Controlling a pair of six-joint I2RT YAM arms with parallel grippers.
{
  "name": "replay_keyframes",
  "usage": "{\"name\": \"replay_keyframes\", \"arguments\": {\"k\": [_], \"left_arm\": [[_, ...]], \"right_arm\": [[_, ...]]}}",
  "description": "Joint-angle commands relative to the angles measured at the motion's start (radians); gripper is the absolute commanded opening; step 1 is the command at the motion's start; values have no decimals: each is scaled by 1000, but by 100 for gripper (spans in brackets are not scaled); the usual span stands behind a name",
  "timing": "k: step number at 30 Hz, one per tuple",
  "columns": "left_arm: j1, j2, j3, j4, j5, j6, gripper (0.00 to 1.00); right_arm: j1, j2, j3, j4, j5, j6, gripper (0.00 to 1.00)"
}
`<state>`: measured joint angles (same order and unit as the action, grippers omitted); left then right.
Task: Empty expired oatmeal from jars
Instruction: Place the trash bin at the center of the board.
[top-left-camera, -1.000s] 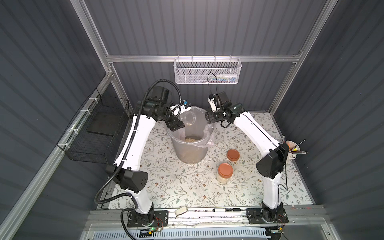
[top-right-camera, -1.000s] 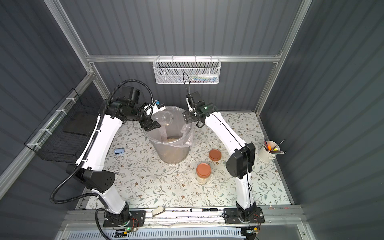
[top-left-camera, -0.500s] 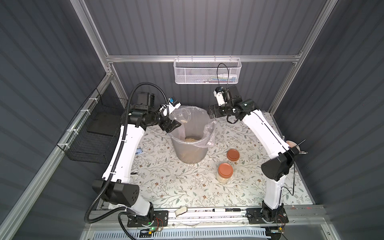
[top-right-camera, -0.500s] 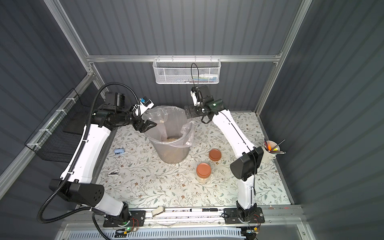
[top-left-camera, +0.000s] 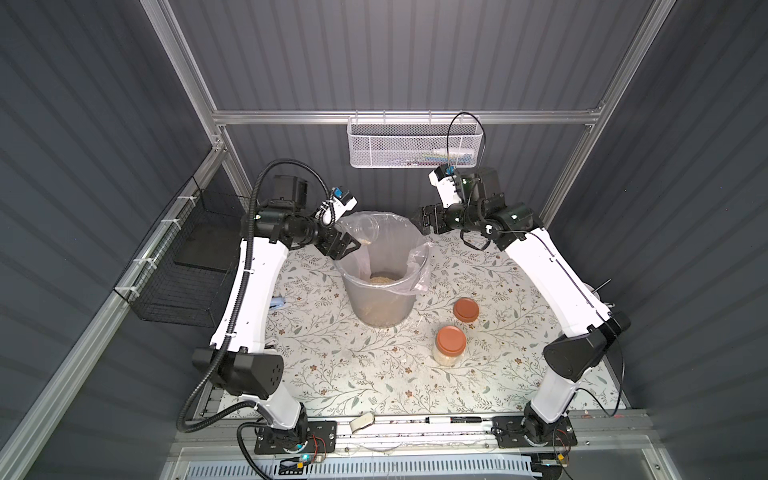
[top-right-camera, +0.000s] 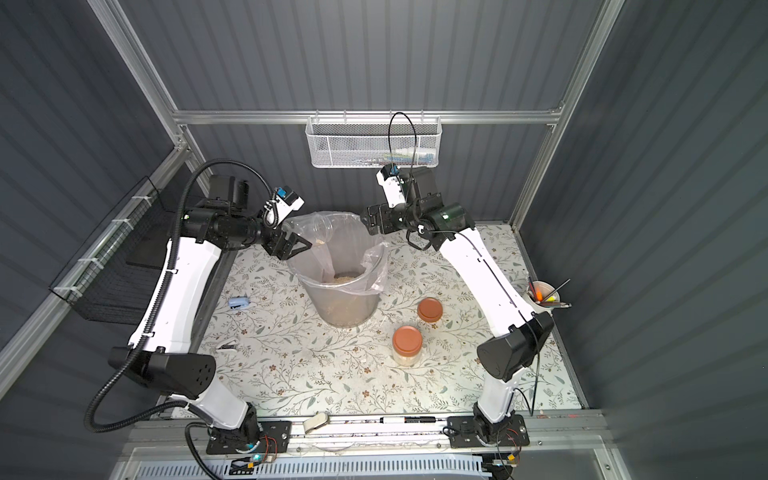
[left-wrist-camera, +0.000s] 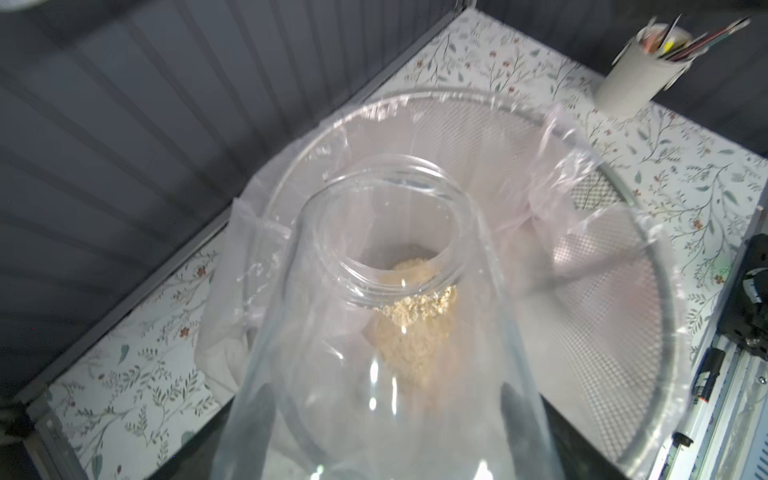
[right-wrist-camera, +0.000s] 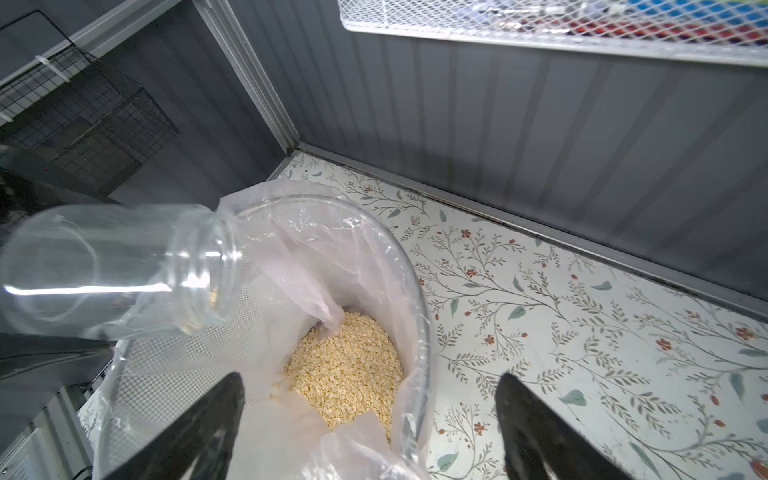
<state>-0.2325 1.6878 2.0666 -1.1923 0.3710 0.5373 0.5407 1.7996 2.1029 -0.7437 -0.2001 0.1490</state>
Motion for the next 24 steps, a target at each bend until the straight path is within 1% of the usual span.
{"name": "replay_keyframes", "arguments": {"k": [1,3,4,7,8,10,13,15,18,21,24], "left_arm": [[-108,45,92,-132,-215,-2,0],[-143,85,154,-182,-243,-4,0],[-165,108,191,-208,-278,-7,0],[-242,144,209,-241,-462,11,0],[-259,154,206,-252,-485,22,0],[-273,172,206,-271,-475,34,0],[-288,195,168,-297,-526,65,0],[-291,199,118,-309,-541,91,0],[-300,211,82,-328,-554,129,0],[-311,233,91,-342,-585,170,0],[-328,258,108,-347,-656,218,0]], "right_arm": [[23,43,20,14,-44,-1,93],[29,67,42,0,-47,-13,93],[34,84,62,-15,-50,-22,94],[39,116,92,-45,-39,-51,93],[40,122,90,-46,-35,-55,93],[39,129,82,-48,-13,-64,93],[19,128,66,-52,14,-55,92],[-12,112,38,-35,2,-25,91],[-78,64,-35,25,-31,26,91],[-133,19,-91,78,-73,58,90],[-170,2,-121,104,-117,70,90]]}}
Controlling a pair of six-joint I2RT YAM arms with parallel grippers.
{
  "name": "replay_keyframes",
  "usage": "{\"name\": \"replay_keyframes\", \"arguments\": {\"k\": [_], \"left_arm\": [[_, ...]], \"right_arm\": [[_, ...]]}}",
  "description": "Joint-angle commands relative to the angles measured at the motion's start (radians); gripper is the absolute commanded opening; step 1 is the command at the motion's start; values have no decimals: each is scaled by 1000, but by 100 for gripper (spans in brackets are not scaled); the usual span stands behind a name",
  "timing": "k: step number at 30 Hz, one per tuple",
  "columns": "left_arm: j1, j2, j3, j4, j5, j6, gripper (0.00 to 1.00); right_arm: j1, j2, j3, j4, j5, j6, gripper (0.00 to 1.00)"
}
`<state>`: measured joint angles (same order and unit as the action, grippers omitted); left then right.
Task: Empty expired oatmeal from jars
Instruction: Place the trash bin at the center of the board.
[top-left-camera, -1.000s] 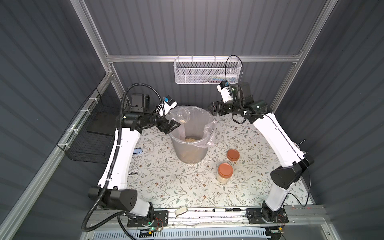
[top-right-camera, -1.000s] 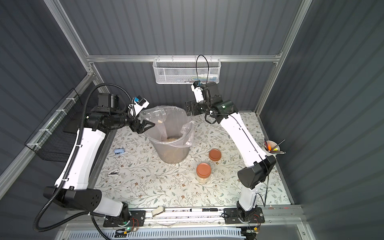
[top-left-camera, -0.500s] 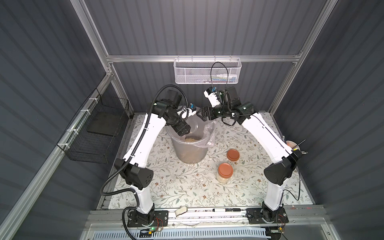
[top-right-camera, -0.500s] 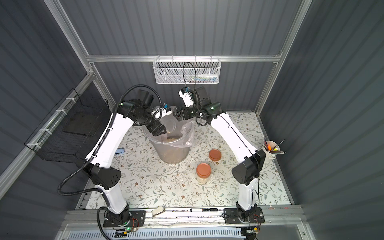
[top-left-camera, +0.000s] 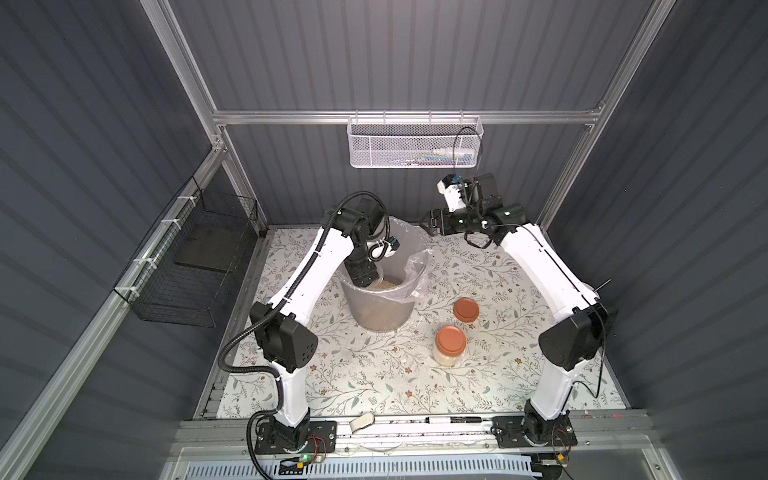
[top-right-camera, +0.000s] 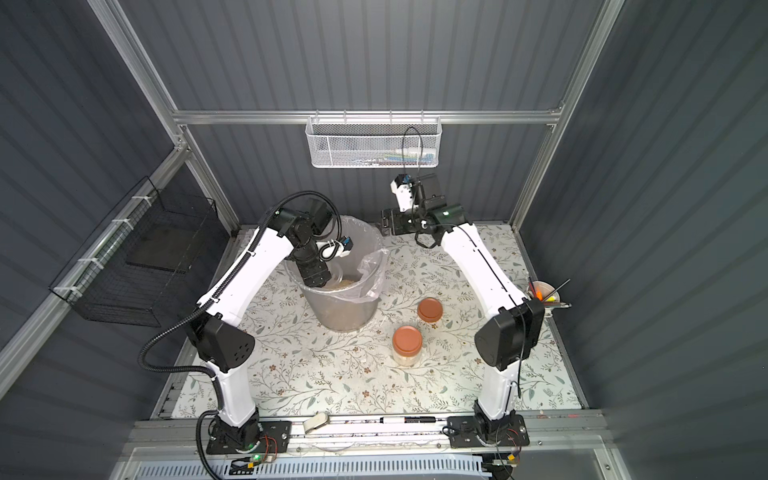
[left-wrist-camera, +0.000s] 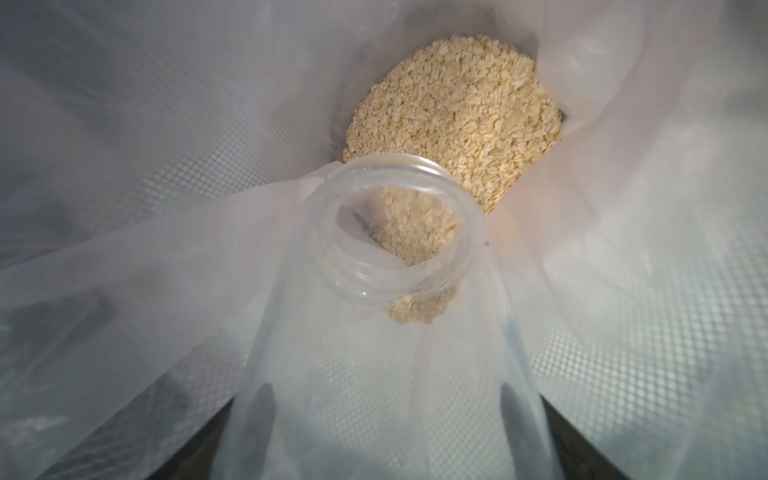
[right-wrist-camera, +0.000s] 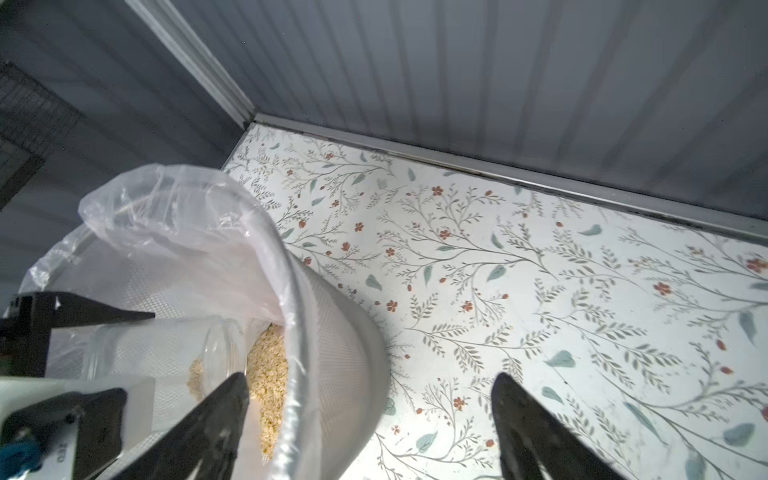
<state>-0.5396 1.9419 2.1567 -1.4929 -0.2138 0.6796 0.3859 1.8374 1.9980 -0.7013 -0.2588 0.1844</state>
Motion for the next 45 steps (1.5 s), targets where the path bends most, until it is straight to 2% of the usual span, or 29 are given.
{"name": "replay_keyframes", "arguments": {"k": [1,4,10,13,21,24,30,32,37,39,42,45], "left_arm": [[-24,14,28,-43,-89,90,0],[-26,44,69,-34,-116,113,0],[-26,66,43,-22,-120,136,0],[-26,63,7,-25,-108,150,0],[-34,55,-112,-35,-103,207,0],[-46,48,-148,-30,-138,229,0],[-95,17,-56,-21,-272,297,0],[-119,3,-46,2,-289,352,0],[-123,9,-150,8,-190,377,0],[-122,7,-144,16,-166,394,0],[-119,4,-86,16,-196,416,0],[-116,1,-86,22,-193,433,0]], "right_arm": [[-20,-27,-13,55,-66,32,90],[-14,34,29,-9,-177,13,90],[14,98,76,-76,-207,-34,88],[24,123,95,-107,-177,-52,86],[66,161,137,-157,-39,-100,67],[84,166,143,-162,1,-111,53],[96,170,133,-145,15,-107,37],[99,170,126,-142,17,-105,34],[101,165,106,-125,18,-94,30],[102,161,95,-120,16,-93,29],[103,161,92,-118,18,-92,29],[103,161,86,-107,7,-81,29]]}}
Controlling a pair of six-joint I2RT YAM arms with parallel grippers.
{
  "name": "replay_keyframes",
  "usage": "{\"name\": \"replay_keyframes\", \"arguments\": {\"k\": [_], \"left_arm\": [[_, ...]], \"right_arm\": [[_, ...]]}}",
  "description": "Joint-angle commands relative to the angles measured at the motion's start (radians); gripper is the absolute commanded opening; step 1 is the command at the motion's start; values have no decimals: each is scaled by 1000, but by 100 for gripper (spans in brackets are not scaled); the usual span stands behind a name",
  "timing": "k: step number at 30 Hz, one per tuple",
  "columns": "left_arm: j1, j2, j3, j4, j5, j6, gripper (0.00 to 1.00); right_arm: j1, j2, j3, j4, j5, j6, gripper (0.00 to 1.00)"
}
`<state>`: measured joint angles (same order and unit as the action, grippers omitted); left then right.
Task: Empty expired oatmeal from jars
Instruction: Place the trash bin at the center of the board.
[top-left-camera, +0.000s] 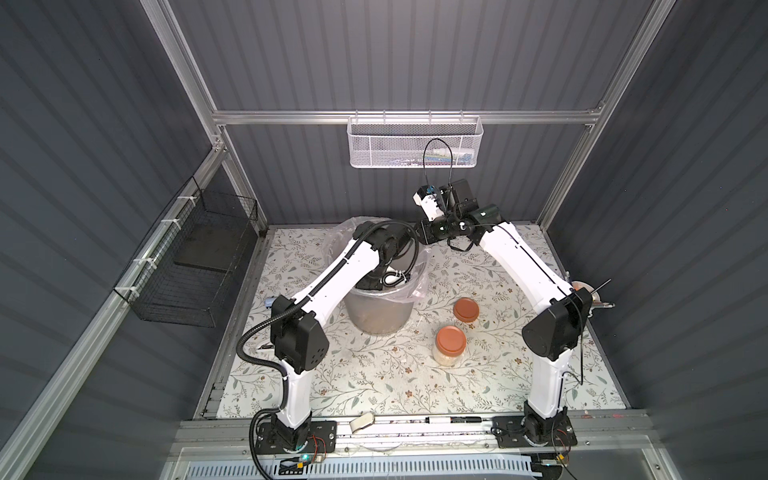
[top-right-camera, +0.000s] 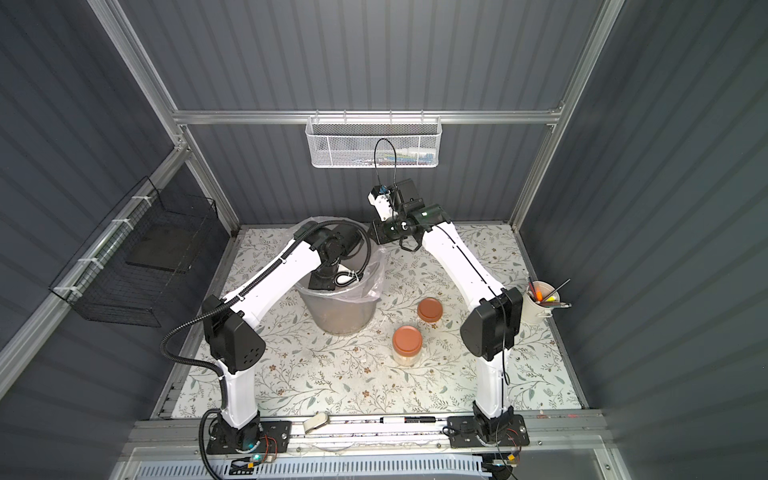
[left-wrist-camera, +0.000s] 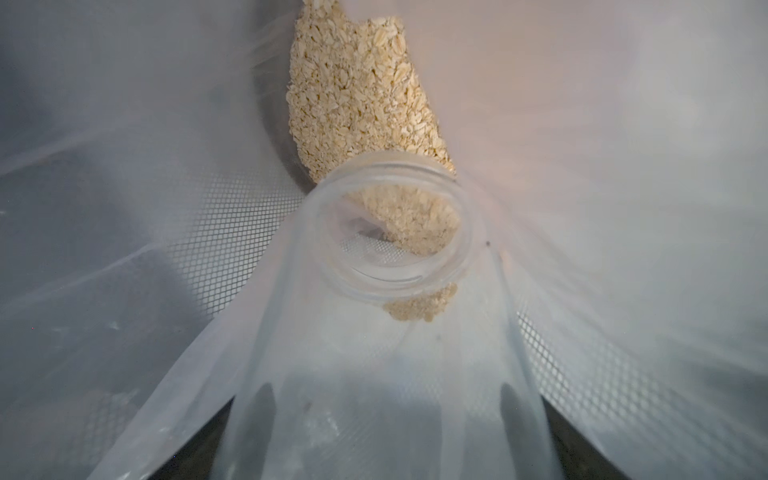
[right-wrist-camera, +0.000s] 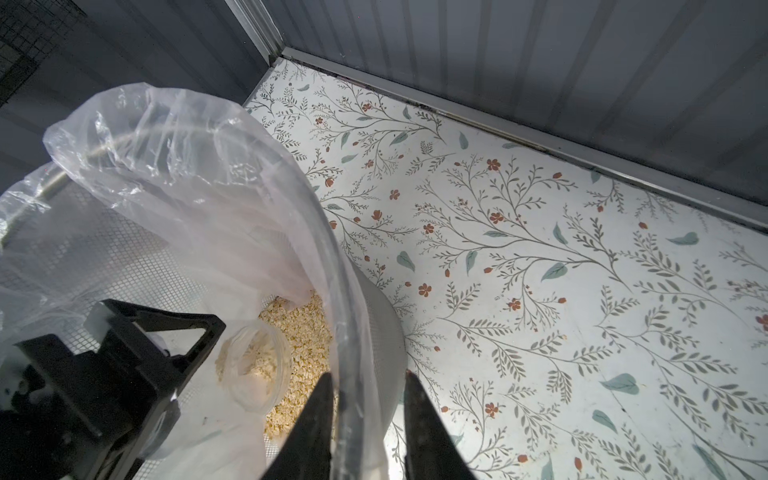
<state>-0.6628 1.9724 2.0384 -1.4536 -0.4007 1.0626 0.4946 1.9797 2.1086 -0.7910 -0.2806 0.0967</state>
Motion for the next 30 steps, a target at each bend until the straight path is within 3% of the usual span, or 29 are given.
{"name": "replay_keyframes", "arguments": {"k": [1,6,13,15,20,22,26,30], "left_arm": [[11,-29,21,-15,4,51,0],[63,-27,28,-8,-18,68,0],[86,-20,285,27,-115,165,0],[74,-13,269,13,-54,149,0],[58,22,70,-16,89,83,0],[55,25,74,-11,78,93,0],[52,17,239,-19,23,127,0],[61,-26,170,-17,-16,125,0]], "right_arm": [[-5,19,-28,-14,28,8,28],[-5,17,-50,-10,24,7,23],[-4,17,-57,-1,16,10,6],[-2,22,-43,-2,20,13,2],[3,22,-24,-2,31,11,0],[4,22,-19,-12,41,4,0],[7,22,-22,-17,59,1,0],[7,29,-14,-9,51,15,0]]}}
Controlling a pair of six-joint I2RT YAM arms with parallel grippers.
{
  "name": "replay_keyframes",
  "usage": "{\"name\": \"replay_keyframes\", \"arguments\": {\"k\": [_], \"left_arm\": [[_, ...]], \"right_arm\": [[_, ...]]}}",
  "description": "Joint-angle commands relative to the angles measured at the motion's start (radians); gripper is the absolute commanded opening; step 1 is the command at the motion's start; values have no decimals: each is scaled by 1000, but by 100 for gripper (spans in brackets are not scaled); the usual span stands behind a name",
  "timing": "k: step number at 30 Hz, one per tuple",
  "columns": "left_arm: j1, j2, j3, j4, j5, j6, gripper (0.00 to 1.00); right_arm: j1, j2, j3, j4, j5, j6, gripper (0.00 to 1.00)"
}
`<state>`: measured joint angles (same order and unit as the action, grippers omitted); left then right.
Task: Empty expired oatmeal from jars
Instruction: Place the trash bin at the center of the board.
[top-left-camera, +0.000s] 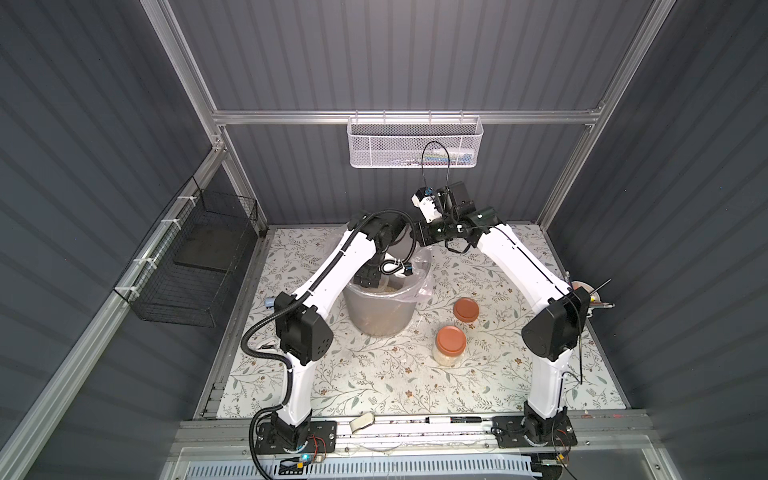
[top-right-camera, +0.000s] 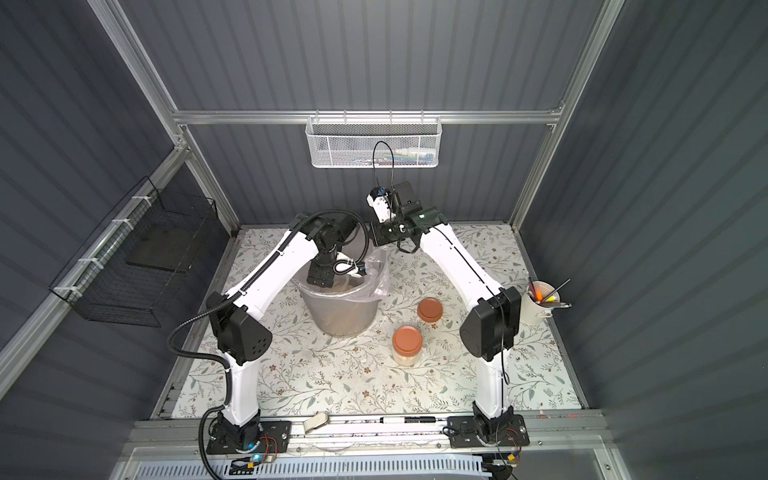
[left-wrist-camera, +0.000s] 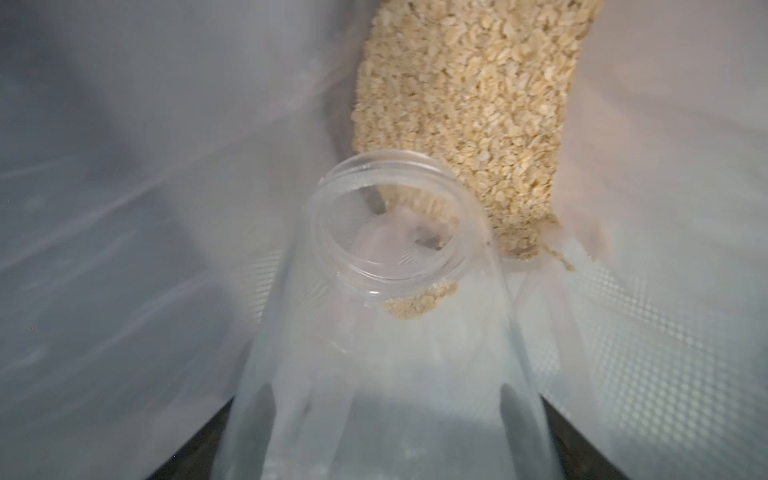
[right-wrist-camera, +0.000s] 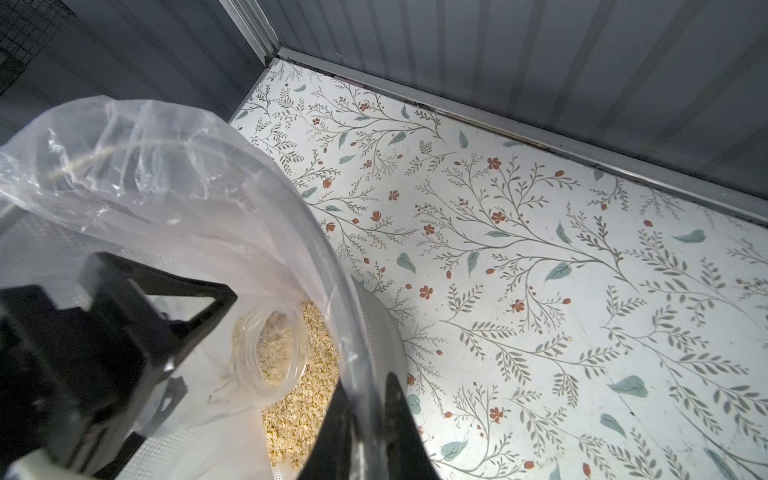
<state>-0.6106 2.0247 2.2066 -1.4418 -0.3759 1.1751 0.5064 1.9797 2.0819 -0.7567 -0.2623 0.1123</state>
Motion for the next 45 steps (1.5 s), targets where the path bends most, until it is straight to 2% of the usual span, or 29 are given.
{"name": "replay_keyframes", "arguments": {"k": [1,5,8,11,16,20,23,25,27,29,32,37,41,42,44,45], "left_arm": [[15,-89,-19,-28,-56,8,0],[40,-136,-6,-20,-81,11,0],[-7,-138,-61,2,-18,19,0],[-28,-114,-95,-12,-3,1,0],[1,-186,-45,-7,-22,10,0],[-18,-243,-222,73,0,47,0],[12,-225,-149,33,-39,-2,0],[26,-242,-99,72,-30,-12,0],[49,-286,-86,140,54,-20,0],[95,-376,-183,305,157,-36,0],[132,-478,-326,460,197,-61,0],[164,-602,-457,550,259,-127,0],[196,-727,-578,714,382,-201,0],[199,-747,-600,747,411,-220,0],[204,-780,-641,803,476,-257,0],[207,-789,-658,827,496,-274,0]], "right_arm": [[-3,33,19,-46,32,-2,0],[1,39,29,-59,40,-9,0],[1,41,32,-48,40,4,0],[7,51,49,-56,36,8,0],[11,37,24,-68,68,-8,0],[11,52,46,-61,54,11,0],[16,61,68,-89,60,8,0],[16,51,53,-88,73,4,0],[16,41,40,-76,84,6,0],[16,44,48,-75,83,13,0],[16,52,57,-81,78,21,0],[15,58,75,-93,83,20,2],[17,57,81,-95,74,27,16],[16,57,84,-96,71,29,24],[17,54,90,-98,60,34,51],[15,53,92,-98,55,38,60]]}}
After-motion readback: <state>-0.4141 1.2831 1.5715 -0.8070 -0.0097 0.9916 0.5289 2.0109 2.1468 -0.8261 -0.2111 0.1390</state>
